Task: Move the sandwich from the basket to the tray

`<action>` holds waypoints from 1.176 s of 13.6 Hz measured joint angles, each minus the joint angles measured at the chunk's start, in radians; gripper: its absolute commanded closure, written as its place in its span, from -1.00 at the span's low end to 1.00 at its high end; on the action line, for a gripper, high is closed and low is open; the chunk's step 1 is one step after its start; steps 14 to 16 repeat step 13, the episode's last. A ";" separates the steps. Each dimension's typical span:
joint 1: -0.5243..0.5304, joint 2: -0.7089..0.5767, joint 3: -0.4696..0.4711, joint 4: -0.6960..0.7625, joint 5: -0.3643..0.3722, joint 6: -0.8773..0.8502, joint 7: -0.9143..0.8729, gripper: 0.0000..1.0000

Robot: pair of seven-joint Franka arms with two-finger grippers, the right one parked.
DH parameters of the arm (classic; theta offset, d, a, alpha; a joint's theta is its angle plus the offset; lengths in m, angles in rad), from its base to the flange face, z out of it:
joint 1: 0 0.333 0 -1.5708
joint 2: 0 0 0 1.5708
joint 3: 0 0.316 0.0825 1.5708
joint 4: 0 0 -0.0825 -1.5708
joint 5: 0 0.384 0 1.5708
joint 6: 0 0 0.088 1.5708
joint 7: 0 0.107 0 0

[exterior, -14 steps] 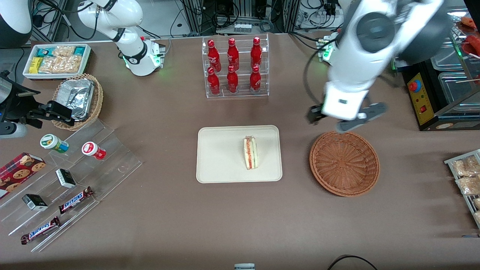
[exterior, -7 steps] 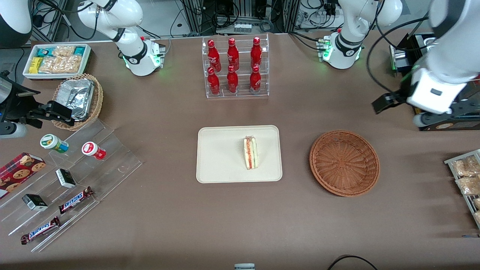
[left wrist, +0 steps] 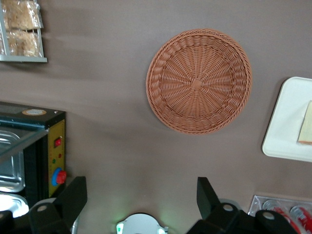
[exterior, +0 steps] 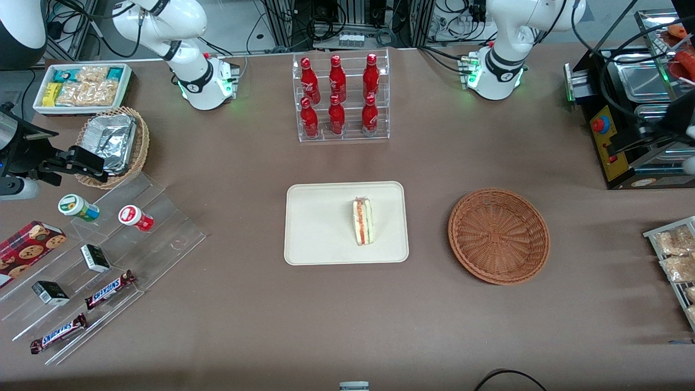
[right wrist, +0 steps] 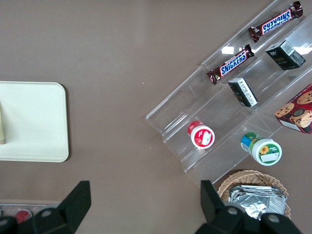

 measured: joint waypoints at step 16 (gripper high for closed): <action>0.270 -0.098 -0.322 -0.061 -0.001 -0.015 0.051 -0.99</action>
